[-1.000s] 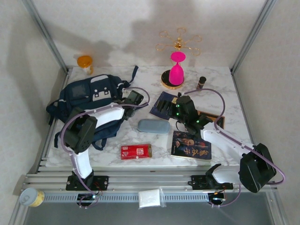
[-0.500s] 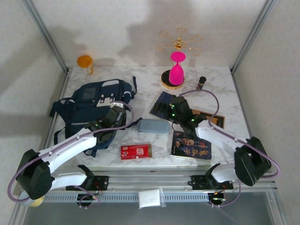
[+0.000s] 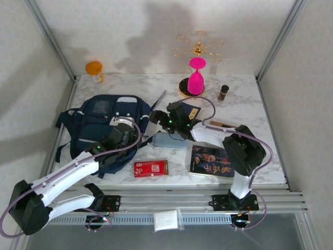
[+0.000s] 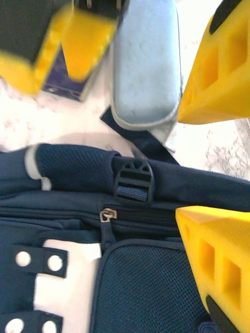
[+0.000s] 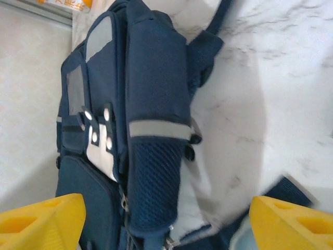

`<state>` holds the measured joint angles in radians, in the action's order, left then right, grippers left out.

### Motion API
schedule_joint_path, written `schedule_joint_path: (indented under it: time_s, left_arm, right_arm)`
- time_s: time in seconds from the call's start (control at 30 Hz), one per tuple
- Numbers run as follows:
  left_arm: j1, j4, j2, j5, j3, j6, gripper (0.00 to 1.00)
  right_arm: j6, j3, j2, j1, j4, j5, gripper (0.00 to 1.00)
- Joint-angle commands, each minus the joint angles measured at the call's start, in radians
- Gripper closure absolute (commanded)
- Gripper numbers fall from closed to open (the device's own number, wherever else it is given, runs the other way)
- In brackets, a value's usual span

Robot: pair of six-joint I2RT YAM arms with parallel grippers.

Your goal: Pack the student bag

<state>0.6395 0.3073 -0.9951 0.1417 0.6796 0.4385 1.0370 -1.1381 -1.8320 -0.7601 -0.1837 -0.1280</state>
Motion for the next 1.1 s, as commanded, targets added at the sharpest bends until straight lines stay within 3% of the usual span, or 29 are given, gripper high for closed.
schedule_joint_path:
  time_s: [0.0, 0.17, 0.23, 0.3, 0.4, 0.53, 0.67, 0.77, 0.87, 1.07]
  left_arm:
    - [-0.017, 0.016, 0.068, 0.021, -0.005, 0.152, 0.5]
    - [-0.026, 0.161, 0.092, 0.125, -0.01, 0.397, 0.46]
    - [-0.017, 0.176, 0.135, 0.099, -0.053, 0.509, 0.46]
    - [-0.013, 0.12, 0.187, 0.076, -0.128, 0.546, 0.43]
    - [-0.017, 0.194, 0.198, 0.132, -0.153, 0.626, 0.43]
    - [-0.015, 0.184, 0.195, 0.127, -0.224, 0.712, 0.41]
    - [-0.035, 0.102, 0.162, 0.174, -0.32, 0.718, 0.41]
    - [-0.133, -0.026, 0.124, 0.127, -0.371, 0.628, 0.4]
    - [-0.233, -0.132, 0.059, 0.087, -0.364, 0.543, 0.4]
    - [-0.298, -0.285, -0.115, 0.055, -0.231, 0.364, 0.4]
  right_arm:
    - [0.023, -0.082, -0.079, -0.012, -0.004, -0.022, 0.21]
    - [-0.014, -0.209, -0.207, -0.028, 0.03, -0.047, 0.3]
    - [-0.017, -0.249, -0.255, -0.033, 0.03, -0.064, 0.32]
    - [-0.024, -0.276, -0.294, -0.037, 0.012, -0.084, 0.33]
    - [-0.041, -0.351, -0.354, -0.044, 0.011, -0.105, 0.39]
    - [-0.052, -0.415, -0.391, -0.045, 0.026, -0.112, 0.62]
    - [-0.049, -0.377, -0.328, -0.045, -0.017, -0.107, 0.89]
    - [-0.042, -0.302, -0.237, -0.041, -0.059, -0.089, 1.0]
    - [-0.027, -0.223, -0.146, -0.029, -0.093, -0.082, 1.0]
    - [-0.028, -0.078, 0.033, -0.045, -0.059, 0.008, 1.0]
